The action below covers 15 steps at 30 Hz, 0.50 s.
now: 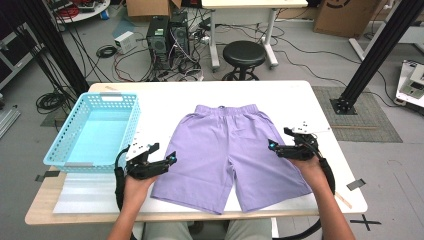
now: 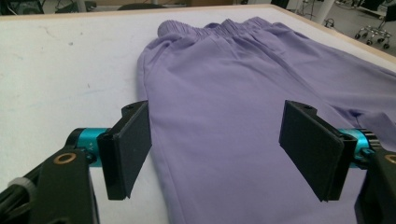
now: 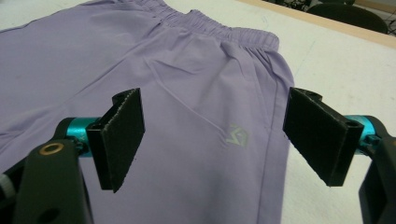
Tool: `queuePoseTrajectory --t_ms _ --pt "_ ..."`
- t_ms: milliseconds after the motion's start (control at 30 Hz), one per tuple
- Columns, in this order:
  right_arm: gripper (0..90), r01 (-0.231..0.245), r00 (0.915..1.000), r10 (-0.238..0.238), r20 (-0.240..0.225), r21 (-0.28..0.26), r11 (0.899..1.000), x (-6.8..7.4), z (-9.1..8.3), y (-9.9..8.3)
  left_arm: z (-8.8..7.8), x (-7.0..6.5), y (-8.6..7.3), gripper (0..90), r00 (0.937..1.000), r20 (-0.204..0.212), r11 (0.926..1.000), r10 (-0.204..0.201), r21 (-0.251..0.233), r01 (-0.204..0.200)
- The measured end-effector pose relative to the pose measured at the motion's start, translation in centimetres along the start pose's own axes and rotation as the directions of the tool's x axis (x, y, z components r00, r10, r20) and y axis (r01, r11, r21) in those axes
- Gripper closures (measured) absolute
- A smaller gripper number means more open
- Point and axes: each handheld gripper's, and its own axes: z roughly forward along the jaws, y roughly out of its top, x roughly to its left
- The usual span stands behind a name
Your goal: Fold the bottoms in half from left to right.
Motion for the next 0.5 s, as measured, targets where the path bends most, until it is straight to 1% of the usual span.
queuePoseTrajectory --t_ms 33,67,100,133,167,200,233,267,300,333,367,400,433,467,500 --pt "21.0 0.002 1.0000 -0.002 -0.002 0.001 1.000 0.1 0.1 0.1 -0.2 0.0 -0.4 28.5 1.0000 -0.002 0.9998 -0.001 0.020 0.001" --pt "21.0 0.002 1.0000 -0.002 -0.002 0.001 1.000 0.1 0.1 0.1 -0.2 0.0 -0.4 28.6 1.0000 -0.002 0.9998 -0.001 0.020 0.001" --pt "21.0 0.004 1.0000 -0.004 -0.009 0.001 1.000 0.5 0.3 0.2 -0.4 0.0 -0.8 29.2 0.9999 -0.003 0.9992 -0.010 0.037 0.010" --pt "21.1 0.009 0.9999 -0.009 -0.011 -0.001 1.000 0.6 0.4 0.3 -0.4 0.0 -0.9 30.4 1.0000 -0.005 0.9985 -0.008 0.054 0.008" --pt "21.3 0.007 0.9998 -0.007 -0.018 -0.001 1.000 0.7 0.5 0.4 -0.5 -0.1 -1.1 30.5 1.0000 -0.004 0.9982 0.003 0.060 -0.003" --pt "21.3 0.011 0.9997 -0.011 -0.021 0.000 1.000 0.8 0.7 0.4 -0.7 0.0 -1.3 30.5 1.0000 0.005 0.9981 0.004 0.062 -0.005" --pt "21.3 0.009 0.9998 -0.009 -0.019 0.000 1.000 0.9 0.8 0.5 -0.8 0.0 -1.5 30.5 0.9999 0.016 0.9971 -0.002 0.076 0.001" --pt "21.3 0.009 0.9998 -0.009 -0.019 0.000 1.000 0.9 0.8 0.5 -0.8 0.0 -1.5 30.5 0.9999 0.016 0.9971 -0.002 0.076 0.001" --pt "22.4 0.005 0.9997 -0.005 -0.023 0.000 1.000 1.2 1.0 0.6 -1.0 -0.1 -1.8 30.5 1.0000 -0.001 0.9947 -0.001 0.103 0.001" --pt "22.4 0.005 0.9997 -0.005 -0.023 0.000 1.000 1.2 1.0 0.6 -1.0 -0.1 -1.8 30.5 1.0000 -0.001 0.9947 -0.001 0.103 0.001" --pt "24.9 0.001 0.9995 -0.001 -0.030 0.002 1.000 1.4 1.2 0.7 -1.3 -0.2 -2.1 30.8 1.0000 -0.002 0.9920 0.002 0.126 -0.002" --pt "24.9 0.005 0.9995 -0.005 -0.033 0.001 1.000 1.5 1.3 0.8 -1.3 -0.2 -2.1 32.6 1.0000 -0.002 0.9920 0.002 0.126 -0.002" --pt "24.9 0.005 0.9993 -0.005 -0.036 0.001 1.000 1.7 1.3 0.9 -1.7 -0.3 -2.3 35.9 0.9998 -0.012 0.9873 0.017 0.158 -0.015" --pt "24.9 0.005 0.9993 -0.005 -0.036 0.001 1.000 1.7 1.3 0.9 -1.7 -0.3 -2.3 39.2 0.9998 -0.012 0.9873 0.017 0.158 -0.015" --pt "24.9 0.012 0.9991 -0.012 -0.040 0.000 1.000 2.0 1.4 1.0 -1.9 -0.2 -2.5 42.7 0.9999 -0.013 0.9819 0.008 0.189 -0.006"
